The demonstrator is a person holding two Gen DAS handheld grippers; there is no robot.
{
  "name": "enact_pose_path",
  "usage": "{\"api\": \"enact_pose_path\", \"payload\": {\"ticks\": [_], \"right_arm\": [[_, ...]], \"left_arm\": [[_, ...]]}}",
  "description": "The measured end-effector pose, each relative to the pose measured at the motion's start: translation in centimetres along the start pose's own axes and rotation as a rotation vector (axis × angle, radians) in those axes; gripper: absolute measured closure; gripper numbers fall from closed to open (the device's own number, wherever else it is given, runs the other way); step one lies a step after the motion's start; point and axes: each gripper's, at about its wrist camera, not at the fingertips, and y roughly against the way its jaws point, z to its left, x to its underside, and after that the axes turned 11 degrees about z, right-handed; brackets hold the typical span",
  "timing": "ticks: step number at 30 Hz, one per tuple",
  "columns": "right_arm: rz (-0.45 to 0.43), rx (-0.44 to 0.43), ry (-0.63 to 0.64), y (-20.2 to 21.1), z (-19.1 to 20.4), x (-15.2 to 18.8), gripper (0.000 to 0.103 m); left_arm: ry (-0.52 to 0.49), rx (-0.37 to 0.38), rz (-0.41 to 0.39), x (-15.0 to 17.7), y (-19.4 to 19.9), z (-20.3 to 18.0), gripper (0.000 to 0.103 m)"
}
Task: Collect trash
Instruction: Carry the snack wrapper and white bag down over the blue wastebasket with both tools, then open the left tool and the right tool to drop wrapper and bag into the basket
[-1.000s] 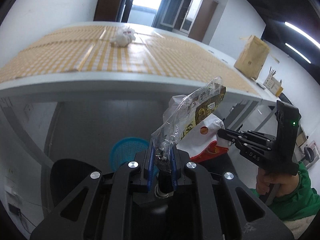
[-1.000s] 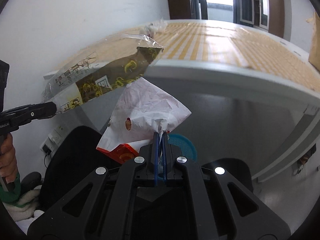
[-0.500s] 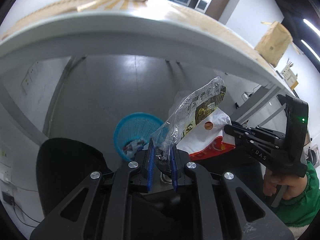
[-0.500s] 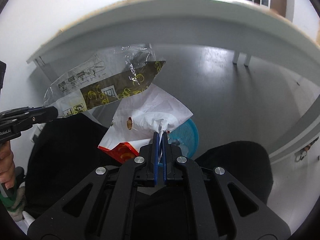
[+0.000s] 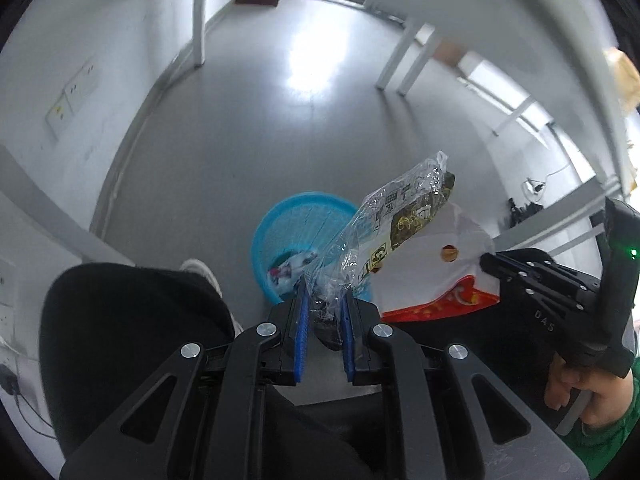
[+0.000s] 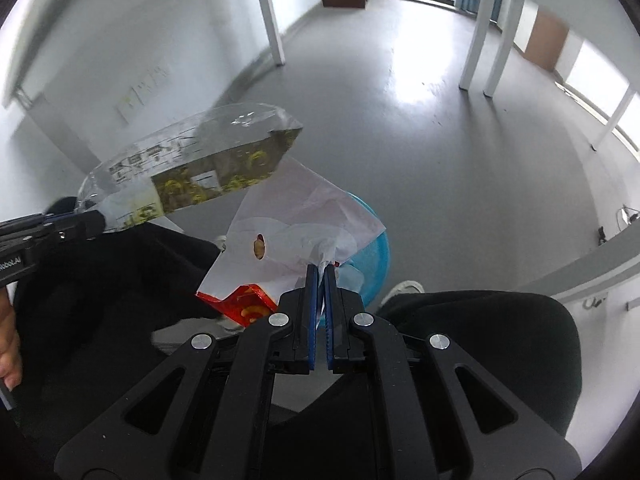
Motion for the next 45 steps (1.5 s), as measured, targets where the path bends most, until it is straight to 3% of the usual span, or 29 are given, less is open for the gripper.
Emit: {"api": "enact_pose_path", "payload": {"ticks": [5, 10, 19, 27, 33, 45], "right_arm": [[0.051, 0.013, -0.026, -2.7, -0.2, -1.5, 0.1], [0.106, 0.038, -0.039, -5.6, -0.1, -3.0, 0.1], [0.186, 0.065, -0.026, -10.3, 0.1, -4.9, 0.1], [0.266, 0.081, -0.051, -14.7, -0.4, -6.0, 0.1], [0.325, 0.073, -0.095, -17.3, -1.8, -6.6, 0.1], [0.423, 0.143, -0.083, -22.5, -1.9, -7.7, 0.1]], "left_arm": [[0.05, -0.021, 0.054, -1.7, -2.7, 1.1, 0.09], [0.076, -0.088, 0.081, -3.4, -4.3, 2.0, 0.09], [0.086, -0.154, 0.142, -5.6, -7.2, 1.9, 0.09], [0.076, -0.232, 0.236, -8.0, -12.7, 1.7, 0.09], [0.07, -0.273, 0.314, -8.7, -15.9, 1.7, 0.09], [0.103, -0.309, 0.429, -8.8, -21.0, 2.9, 0.09]]}}
